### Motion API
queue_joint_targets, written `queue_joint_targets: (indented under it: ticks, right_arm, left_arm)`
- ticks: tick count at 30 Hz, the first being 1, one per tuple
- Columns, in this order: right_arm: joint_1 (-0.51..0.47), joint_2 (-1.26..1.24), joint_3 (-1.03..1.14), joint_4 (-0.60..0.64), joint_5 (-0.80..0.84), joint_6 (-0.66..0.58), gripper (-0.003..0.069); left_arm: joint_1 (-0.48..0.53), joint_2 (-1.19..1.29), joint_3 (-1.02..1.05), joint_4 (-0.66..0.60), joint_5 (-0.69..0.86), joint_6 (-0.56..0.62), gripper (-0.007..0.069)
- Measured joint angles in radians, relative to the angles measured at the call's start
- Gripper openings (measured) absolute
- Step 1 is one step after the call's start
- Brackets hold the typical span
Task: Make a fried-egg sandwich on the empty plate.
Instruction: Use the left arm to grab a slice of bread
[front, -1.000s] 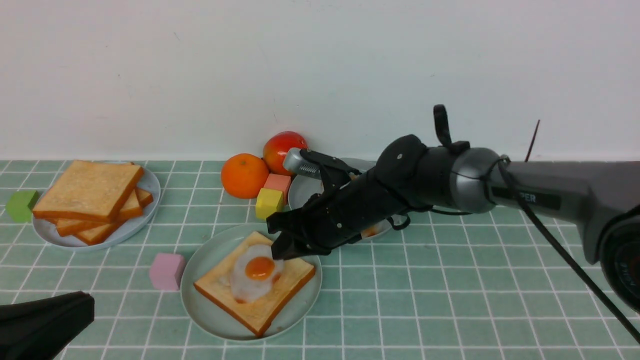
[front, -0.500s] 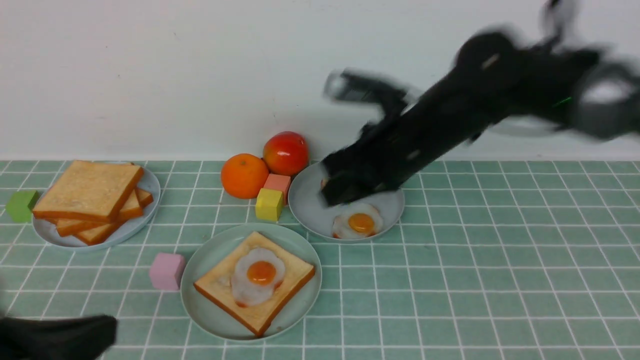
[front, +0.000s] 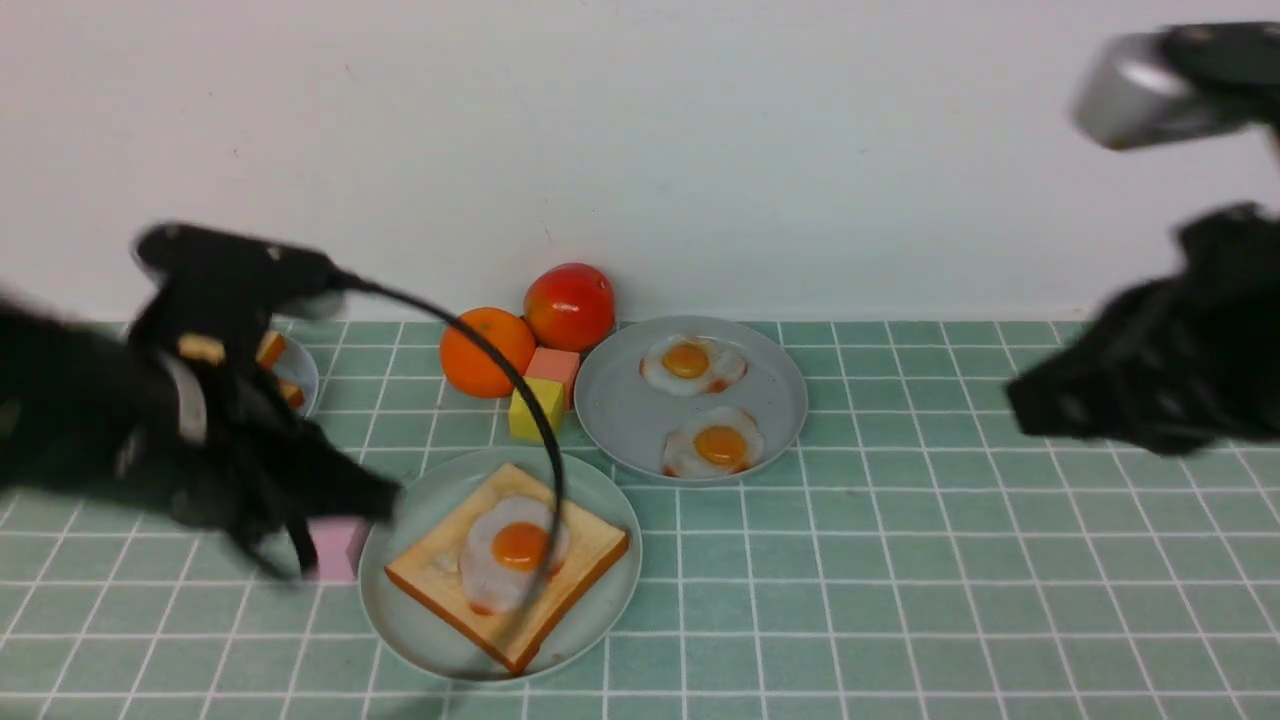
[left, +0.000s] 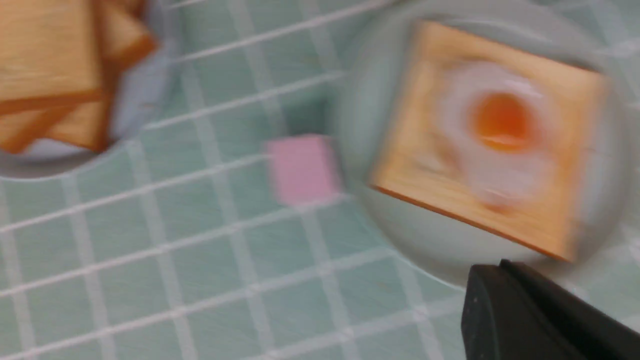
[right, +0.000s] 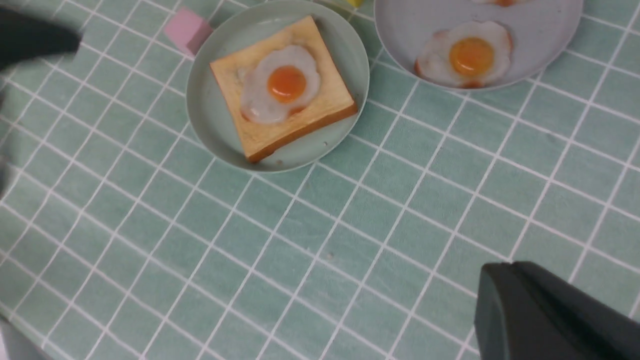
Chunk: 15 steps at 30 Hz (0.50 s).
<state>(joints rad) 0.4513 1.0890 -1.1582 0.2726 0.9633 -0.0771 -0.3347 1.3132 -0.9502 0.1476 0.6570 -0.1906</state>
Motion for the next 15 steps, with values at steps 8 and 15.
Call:
queue_joint_targets:
  ticks: [8,15]
  right_arm:
    - [0.0,-0.107,0.03,-0.001,0.017,-0.029,0.0003]
    - [0.0,-0.109,0.036,-0.002,0.028,-0.04,0.0008]
  left_arm:
    - [0.288,0.295,-0.234,-0.064,-0.083,0.129,-0.001]
    - [0.317,0.524,-0.41,0.026,-0.139,0.157,0.0177]
